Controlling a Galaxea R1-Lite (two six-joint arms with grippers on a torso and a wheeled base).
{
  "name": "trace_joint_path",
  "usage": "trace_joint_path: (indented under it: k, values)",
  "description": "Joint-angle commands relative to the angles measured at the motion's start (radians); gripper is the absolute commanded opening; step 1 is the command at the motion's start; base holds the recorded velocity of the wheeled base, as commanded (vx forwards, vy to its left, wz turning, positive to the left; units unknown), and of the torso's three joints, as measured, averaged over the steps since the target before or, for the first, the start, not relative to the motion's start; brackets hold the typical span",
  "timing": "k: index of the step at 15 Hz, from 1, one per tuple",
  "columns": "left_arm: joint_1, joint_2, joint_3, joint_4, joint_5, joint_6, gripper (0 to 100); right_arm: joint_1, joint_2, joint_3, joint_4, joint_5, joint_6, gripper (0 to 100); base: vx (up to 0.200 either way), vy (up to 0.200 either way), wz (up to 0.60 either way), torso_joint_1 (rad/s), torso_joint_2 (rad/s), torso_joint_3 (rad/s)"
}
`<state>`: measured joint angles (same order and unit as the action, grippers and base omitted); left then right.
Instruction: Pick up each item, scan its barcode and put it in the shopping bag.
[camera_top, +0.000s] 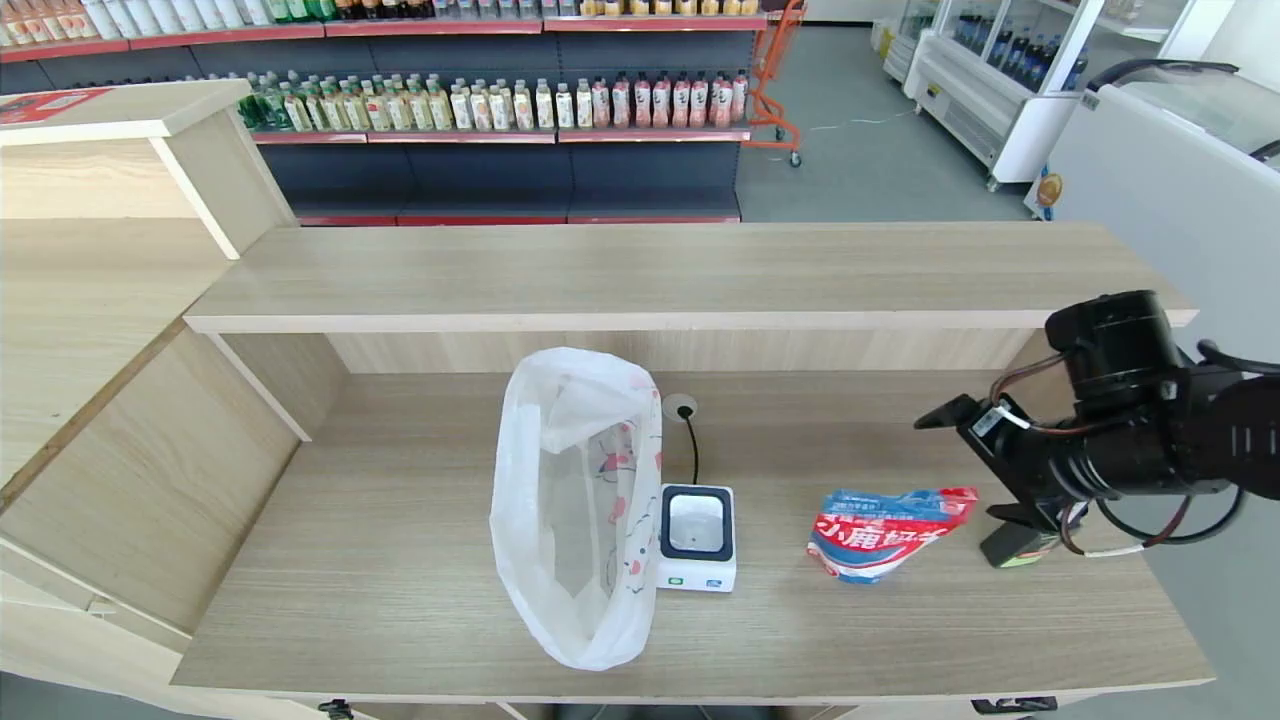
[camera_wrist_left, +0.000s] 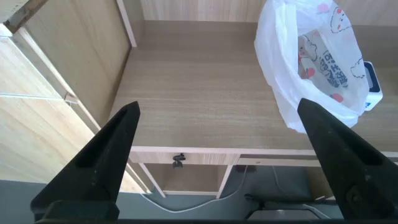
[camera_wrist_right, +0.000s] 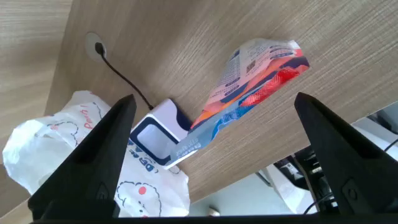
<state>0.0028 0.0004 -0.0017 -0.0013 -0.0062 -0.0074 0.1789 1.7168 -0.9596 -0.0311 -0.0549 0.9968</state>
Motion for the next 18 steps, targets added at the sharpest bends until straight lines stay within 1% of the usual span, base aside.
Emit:
trace_joint_path:
  k: [1, 3, 6, 11, 14, 17, 18]
  values:
    - [0.0, 0.0, 0.0, 0.0, 0.0, 0.0, 100, 0.067, 0.144, -0.068, 0.002, -0.042, 0.049, 100, 0.0, 0.0, 0.0, 0.0, 0.0, 0.0]
    - [-0.001, 0.0, 0.0, 0.0, -0.001, 0.0, 100, 0.113, 0.176, -0.073, 0.013, -0.077, 0.069, 100, 0.0, 0.0, 0.0, 0.0, 0.0, 0.0]
    - [0.0, 0.0, 0.0, 0.0, -0.001, 0.0, 100, 0.149, 0.237, -0.079, 0.025, -0.108, 0.082, 100, 0.0, 0.0, 0.0, 0.0, 0.0, 0.0]
    - [0.0, 0.0, 0.0, 0.0, 0.0, 0.0, 100, 0.215, 0.385, -0.176, 0.028, -0.227, 0.094, 100, 0.0, 0.0, 0.0, 0.0, 0.0, 0.0]
    - [0.0, 0.0, 0.0, 0.0, -0.001, 0.0, 100, 0.211, 0.449, -0.197, 0.036, -0.28, 0.049, 100, 0.0, 0.0, 0.0, 0.0, 0.0, 0.0]
    - [0.0, 0.0, 0.0, 0.0, -0.001, 0.0, 100, 0.203, 0.484, -0.206, 0.03, -0.284, 0.009, 100, 0.0, 0.0, 0.0, 0.0, 0.0, 0.0]
    - [0.0, 0.0, 0.0, 0.0, 0.0, 0.0, 100, 0.201, 0.492, -0.211, 0.031, -0.287, -0.014, 0, 0.0, 0.0, 0.0, 0.0, 0.0, 0.0]
